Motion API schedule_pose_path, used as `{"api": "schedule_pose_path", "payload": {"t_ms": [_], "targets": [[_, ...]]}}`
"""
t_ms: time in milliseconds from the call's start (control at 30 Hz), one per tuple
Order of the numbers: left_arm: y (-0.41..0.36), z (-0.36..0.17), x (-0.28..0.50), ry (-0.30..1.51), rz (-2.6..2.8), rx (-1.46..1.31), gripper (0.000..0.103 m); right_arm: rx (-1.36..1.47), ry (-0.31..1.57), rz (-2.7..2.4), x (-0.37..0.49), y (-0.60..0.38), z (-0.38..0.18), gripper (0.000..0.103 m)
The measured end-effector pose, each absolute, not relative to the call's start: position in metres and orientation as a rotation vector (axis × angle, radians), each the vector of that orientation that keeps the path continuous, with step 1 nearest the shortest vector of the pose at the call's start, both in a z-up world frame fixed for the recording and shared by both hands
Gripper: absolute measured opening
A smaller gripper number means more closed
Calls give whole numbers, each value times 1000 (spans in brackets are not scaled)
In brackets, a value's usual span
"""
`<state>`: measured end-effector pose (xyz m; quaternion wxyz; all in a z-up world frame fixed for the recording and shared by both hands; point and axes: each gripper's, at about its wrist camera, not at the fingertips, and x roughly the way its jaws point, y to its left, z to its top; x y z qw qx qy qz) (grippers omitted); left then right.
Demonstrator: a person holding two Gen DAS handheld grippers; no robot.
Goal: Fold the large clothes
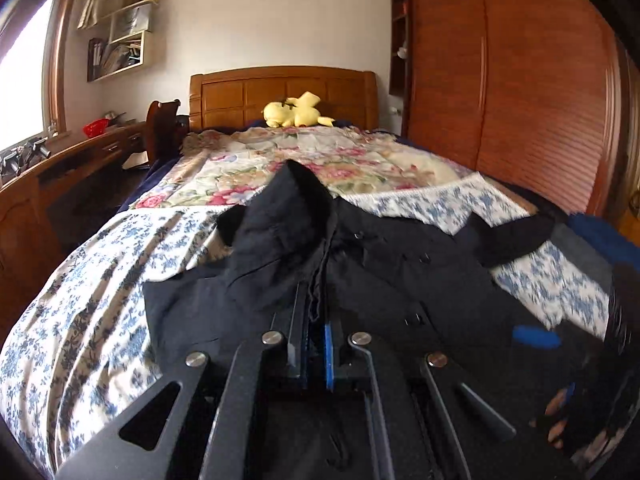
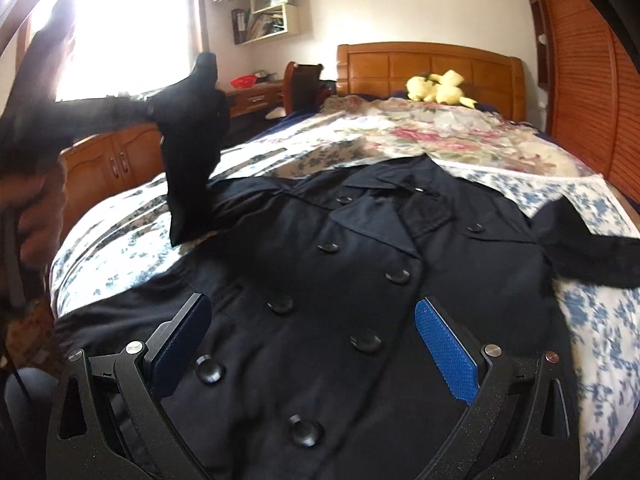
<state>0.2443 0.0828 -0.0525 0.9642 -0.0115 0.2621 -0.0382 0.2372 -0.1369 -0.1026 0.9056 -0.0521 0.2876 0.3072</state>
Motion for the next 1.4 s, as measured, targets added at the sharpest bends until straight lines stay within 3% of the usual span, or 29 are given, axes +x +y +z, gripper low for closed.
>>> {"api": "schedule_pose_path", "payload": {"t_ms": [100,233,300,633,733,933,1033,1133,1267,1400], "targets": [[75,-57,232,557,-75,-31,4,-117,589,612,235,-145,-101,103],[81,-62,215,585,-94,-56,16,-120,596,590,233,-146,-98,103],[85,-61,204,561,-80,-57,28,-127,599,582,232,-144,-97,103],[122,-57,171,539,-83,-81,43,-210,601,581,232,-108,-91,103],[133,-54,161,521,-67,-73,53,-231,618,600,239,-91,-94,101],[150,-54,147,506,-24,-59,54,-263,708,618,259,-65,-124,94],[156,-54,143,502,-6,-57,54,-271,772,631,269,-57,-143,87],[158,-53,141,497,-3,-59,54,-247,846,664,276,-54,-160,67],[155,-51,140,495,-7,-58,54,-233,849,720,270,-54,-161,12],[143,-49,138,491,-15,-31,54,-233,770,764,255,-60,-139,2]]}}
